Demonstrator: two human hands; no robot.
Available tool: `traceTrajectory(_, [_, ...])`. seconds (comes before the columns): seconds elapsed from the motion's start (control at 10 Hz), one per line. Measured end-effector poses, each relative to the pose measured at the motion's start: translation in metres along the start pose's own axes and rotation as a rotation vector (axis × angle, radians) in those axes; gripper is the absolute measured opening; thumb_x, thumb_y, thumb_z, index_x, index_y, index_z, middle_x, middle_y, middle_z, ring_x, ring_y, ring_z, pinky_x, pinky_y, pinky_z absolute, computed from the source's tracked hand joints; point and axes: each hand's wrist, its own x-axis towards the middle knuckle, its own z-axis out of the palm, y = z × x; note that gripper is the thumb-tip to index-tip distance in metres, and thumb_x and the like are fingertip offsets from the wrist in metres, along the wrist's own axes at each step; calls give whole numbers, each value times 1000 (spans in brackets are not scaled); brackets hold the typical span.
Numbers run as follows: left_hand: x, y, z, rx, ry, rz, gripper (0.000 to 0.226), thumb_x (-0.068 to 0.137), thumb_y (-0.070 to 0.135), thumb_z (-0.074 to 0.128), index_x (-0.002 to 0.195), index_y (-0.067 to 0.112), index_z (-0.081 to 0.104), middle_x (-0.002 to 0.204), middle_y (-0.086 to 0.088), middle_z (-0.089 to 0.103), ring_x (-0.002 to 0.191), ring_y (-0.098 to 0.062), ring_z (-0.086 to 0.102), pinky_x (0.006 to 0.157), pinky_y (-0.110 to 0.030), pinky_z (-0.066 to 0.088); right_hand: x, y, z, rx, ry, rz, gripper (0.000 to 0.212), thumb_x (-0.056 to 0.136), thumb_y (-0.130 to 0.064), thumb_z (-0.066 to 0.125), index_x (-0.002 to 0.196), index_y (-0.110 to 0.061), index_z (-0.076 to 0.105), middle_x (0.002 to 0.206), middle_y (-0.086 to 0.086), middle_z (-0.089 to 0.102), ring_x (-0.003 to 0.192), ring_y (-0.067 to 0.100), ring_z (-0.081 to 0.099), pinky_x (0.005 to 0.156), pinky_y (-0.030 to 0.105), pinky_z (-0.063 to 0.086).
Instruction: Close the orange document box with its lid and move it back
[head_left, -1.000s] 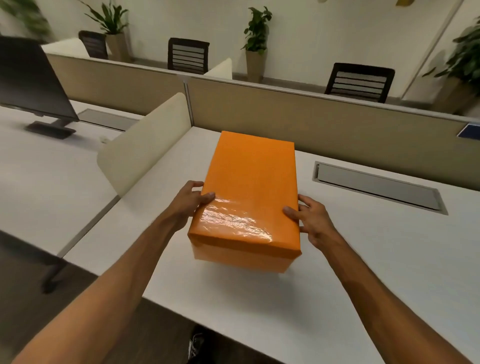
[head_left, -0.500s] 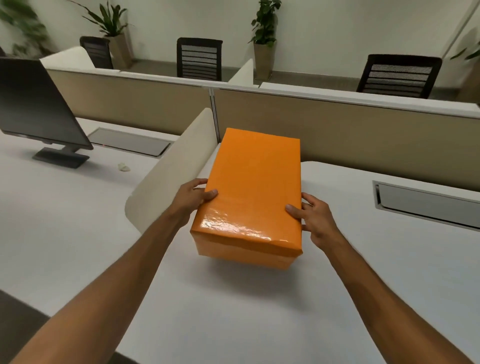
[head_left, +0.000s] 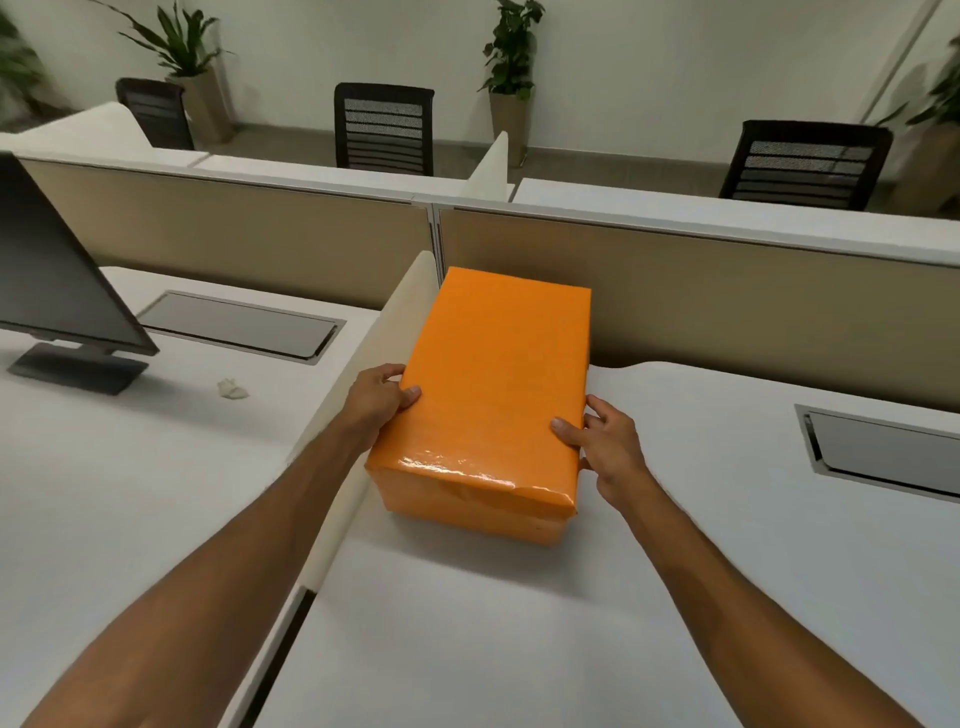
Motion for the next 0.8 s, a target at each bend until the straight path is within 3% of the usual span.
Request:
traceTrajectory(0.1, [13, 1, -5, 17, -6, -14, 51, 92, 14, 65, 141, 16, 52, 131, -15, 64, 111, -34, 63, 96, -51, 50, 11, 1, 12, 0, 5, 8, 80, 81, -24, 77, 149, -20, 35, 140, 6, 55, 109, 23, 59, 74, 37, 54])
traceTrajectory(0.3, [26, 5, -5, 99, -8, -10, 53, 97, 22, 58, 148, 16, 43, 142, -14, 56, 121, -37, 57, 106, -58, 43, 28, 2, 23, -39, 35, -2, 77, 81, -31, 76, 146, -23, 38, 142, 5, 54, 113, 24, 57, 82, 42, 51])
traceTrajectory(0.5, [22, 11, 0, 301, 37, 58, 57, 100, 27, 53, 152, 12, 35, 151, -16, 46, 133, -39, 48, 111, -56, 37, 29, -4, 21, -184, -5, -19, 81, 79, -45, 74, 147, -26, 35, 146, 6, 50, 125, 32, 54, 93, 55, 52])
traceTrajectory(0.8, [-18, 24, 14, 551, 93, 300, 59, 98, 24, 55, 151, 5, 36, 151, -19, 44, 137, -38, 44, 110, -50, 37, 9, -18, 0, -468, 90, -144, 68, 89, -41, 66, 148, -19, 38, 146, 9, 50, 127, 29, 53, 98, 43, 46])
